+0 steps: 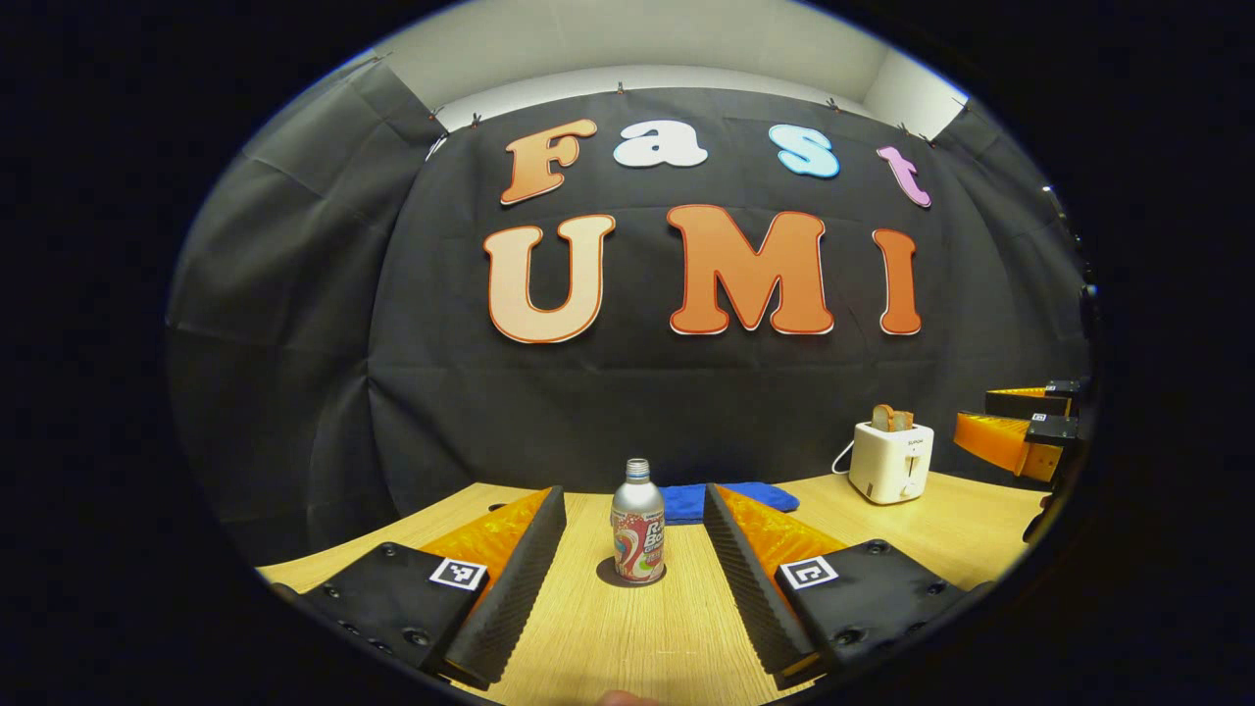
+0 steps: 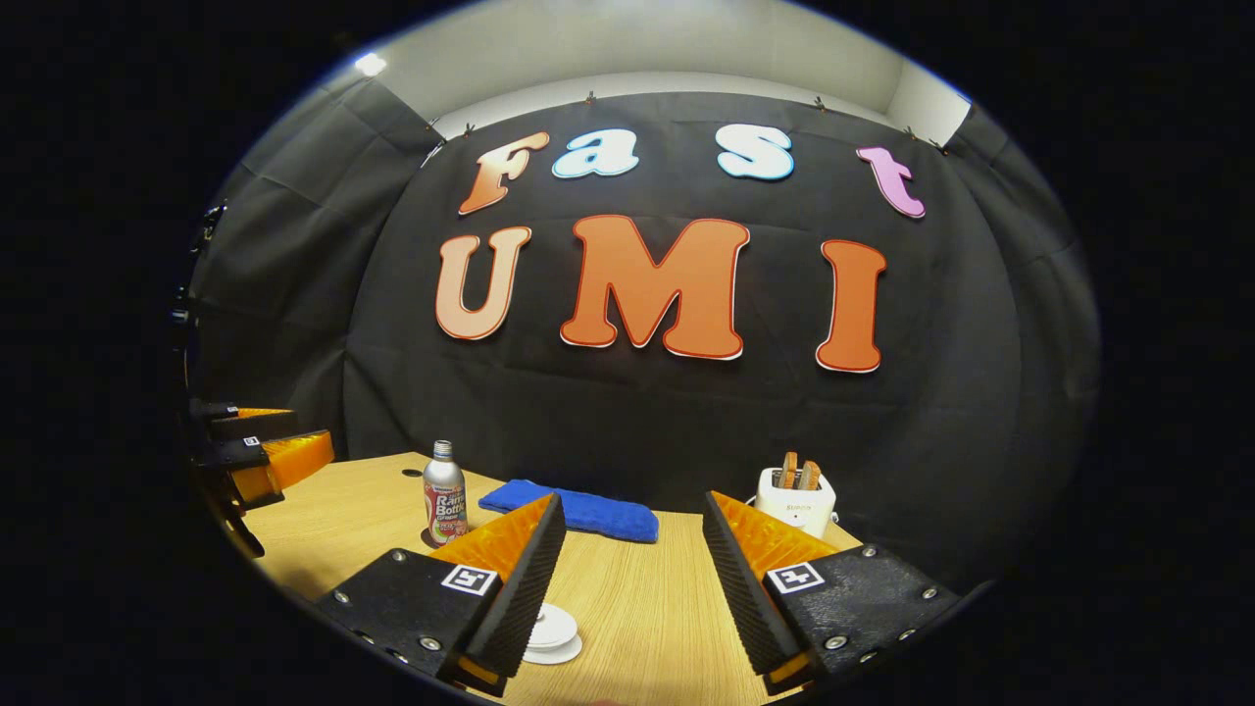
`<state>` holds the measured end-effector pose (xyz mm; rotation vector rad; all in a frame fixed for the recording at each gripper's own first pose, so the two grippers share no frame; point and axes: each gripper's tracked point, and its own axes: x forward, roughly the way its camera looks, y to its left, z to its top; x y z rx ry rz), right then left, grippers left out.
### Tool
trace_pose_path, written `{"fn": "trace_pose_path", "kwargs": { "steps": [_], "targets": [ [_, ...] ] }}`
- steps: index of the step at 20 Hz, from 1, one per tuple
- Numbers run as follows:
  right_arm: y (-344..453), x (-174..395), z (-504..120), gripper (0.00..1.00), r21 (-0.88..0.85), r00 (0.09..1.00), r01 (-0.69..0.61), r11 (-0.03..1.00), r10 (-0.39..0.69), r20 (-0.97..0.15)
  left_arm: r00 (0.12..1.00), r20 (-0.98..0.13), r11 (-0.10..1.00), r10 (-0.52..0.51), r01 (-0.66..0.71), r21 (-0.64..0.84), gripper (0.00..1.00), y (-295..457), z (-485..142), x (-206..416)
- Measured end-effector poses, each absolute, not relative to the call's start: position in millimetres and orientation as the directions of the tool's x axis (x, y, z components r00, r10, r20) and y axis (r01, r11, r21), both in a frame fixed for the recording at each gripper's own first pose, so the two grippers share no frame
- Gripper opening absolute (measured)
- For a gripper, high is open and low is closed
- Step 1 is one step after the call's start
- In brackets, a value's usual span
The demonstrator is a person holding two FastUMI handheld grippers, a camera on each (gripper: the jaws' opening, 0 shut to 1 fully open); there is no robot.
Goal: Open the teacup lid with one hand, grasp the water bottle and pour water into the teacup with the other hand; after pouring, place the water bottle on the coaster and then close the teacup lid.
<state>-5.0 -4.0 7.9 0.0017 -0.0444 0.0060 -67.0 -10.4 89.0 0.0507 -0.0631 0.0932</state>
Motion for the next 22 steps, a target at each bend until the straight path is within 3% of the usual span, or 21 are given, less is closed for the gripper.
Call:
{"fn": "trace_pose_path", "kwargs": {
  "steps": [3,5,6,7,8,11,13,18,19,22],
  "targets": [
    [-2,-6,7,0.85,0.002,0.999,-0.010,1.000,0.010,0.044,0.993,0.071,0.994,0.093,-0.096,0.049,0.97,-10,91,-69],
    [-1,-7,8,0.88,0.000,0.999,-0.010,1.000,0.010,0.043,0.993,0.073,0.995,0.091,-0.094,0.042,0.93,-10,90,-69],
    [1,-7,8,0.85,-0.001,0.999,-0.014,1.000,0.014,0.043,0.993,0.075,0.995,0.090,-0.093,0.042,0.97,-10,90,-70],
    [1,-6,9,0.84,-0.003,0.999,-0.013,1.000,0.013,0.043,0.993,0.075,0.995,0.089,-0.092,0.041,0.93,-9,90,-70],
    [1,-7,10,0.85,-0.005,0.999,-0.012,1.000,0.012,0.046,0.993,0.076,0.995,0.088,-0.091,0.041,0.97,-10,90,-70],
    [3,-9,11,0.84,-0.014,0.999,-0.011,1.000,0.012,0.049,0.993,0.080,0.995,0.087,-0.091,0.045,0.97,-9,91,-71],
    [5,-7,10,0.85,-0.012,0.999,-0.012,1.000,0.013,0.048,0.993,0.085,0.995,0.083,-0.087,0.047,0.93,-10,93,-72],
    [7,-7,10,0.88,-0.019,0.999,-0.014,1.000,0.015,0.045,0.992,0.090,0.995,0.088,-0.092,0.042,0.97,-7,95,-72],
    [7,-8,12,0.88,-0.016,0.999,-0.012,1.000,0.013,0.049,0.992,0.086,0.995,0.090,-0.093,0.037,0.93,-7,92,-72],
    [7,-6,11,0.85,-0.013,0.999,-0.015,1.000,0.015,0.048,0.993,0.080,0.995,0.092,-0.095,0.032,0.97,-5,89,-72]
  ]
}}
